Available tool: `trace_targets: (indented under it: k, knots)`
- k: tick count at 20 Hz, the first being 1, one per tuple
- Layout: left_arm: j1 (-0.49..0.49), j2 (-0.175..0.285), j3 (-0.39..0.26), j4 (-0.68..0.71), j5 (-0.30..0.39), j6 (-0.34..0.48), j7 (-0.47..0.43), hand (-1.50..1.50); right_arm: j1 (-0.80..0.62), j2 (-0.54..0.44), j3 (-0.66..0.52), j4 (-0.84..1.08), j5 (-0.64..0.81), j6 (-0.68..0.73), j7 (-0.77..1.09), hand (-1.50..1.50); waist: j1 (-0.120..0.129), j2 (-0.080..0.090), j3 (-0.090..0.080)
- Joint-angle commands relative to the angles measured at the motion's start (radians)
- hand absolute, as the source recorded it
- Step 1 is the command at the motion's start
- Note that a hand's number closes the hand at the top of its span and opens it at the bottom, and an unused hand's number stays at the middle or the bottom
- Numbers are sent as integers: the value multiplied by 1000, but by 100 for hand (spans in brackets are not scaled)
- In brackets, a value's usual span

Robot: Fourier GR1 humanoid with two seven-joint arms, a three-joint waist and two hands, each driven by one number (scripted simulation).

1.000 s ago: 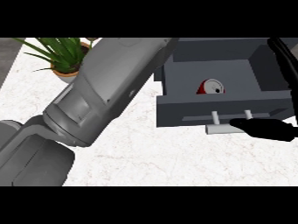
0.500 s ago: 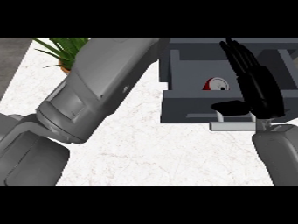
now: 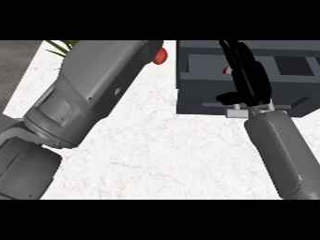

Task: Pick up the can, place it into the drawer and close the drawer

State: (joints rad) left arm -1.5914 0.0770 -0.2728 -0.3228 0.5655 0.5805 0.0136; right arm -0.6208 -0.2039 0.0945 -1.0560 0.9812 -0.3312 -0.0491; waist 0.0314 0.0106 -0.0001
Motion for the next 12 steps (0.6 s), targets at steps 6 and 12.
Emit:
trace_targets:
  k: [6,12]
  knots:
    - [65,89,-15,-112,-26,-39,89,-150,-242,39,-89,354,85,-231,15,-150,38,-6,1]
    - [161,111,-25,-206,-38,-44,92,-150,-376,37,-130,537,98,-313,-7,-150,55,0,1]
